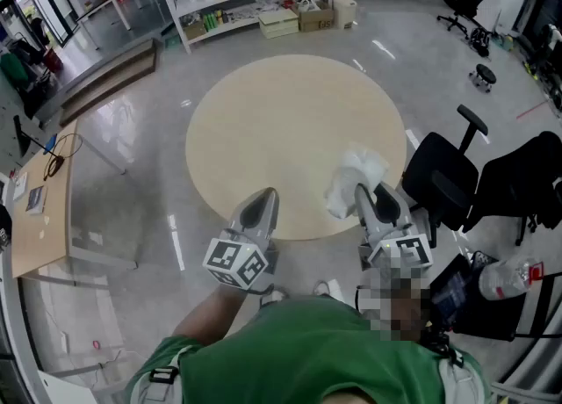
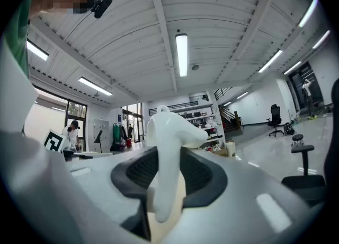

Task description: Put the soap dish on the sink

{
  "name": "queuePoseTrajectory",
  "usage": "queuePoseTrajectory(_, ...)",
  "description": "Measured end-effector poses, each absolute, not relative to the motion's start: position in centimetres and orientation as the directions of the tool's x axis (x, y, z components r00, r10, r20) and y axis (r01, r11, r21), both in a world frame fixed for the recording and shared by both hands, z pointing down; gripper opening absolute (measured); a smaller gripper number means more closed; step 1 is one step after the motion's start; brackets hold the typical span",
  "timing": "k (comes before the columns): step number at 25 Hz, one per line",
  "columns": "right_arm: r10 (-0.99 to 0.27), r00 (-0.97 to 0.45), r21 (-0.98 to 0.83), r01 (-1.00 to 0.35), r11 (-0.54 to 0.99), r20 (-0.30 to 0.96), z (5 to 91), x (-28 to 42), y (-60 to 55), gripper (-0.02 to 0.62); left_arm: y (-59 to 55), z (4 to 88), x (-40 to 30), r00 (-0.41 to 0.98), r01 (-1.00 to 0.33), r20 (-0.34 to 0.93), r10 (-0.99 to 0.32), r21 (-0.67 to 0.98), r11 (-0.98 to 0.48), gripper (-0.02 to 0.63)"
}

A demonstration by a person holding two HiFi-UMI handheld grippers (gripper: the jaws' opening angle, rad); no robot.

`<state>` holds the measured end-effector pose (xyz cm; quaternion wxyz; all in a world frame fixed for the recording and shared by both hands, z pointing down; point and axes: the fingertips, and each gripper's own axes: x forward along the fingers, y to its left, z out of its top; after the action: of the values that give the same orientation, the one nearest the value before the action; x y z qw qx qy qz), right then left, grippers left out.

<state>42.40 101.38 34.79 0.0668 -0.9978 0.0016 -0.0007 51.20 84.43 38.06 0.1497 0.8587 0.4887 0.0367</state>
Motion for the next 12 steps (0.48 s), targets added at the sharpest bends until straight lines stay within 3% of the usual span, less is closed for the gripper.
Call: queuePoseTrajectory(12, -0.011, 1.000, -0.135, -0.010, -0.991, 0.001, 35.69, 42.25, 101.66, 0.129, 84.42, 38.14, 50.88, 0.528, 0.822, -0.079, 0.846, 0.296, -0.486, 0.008)
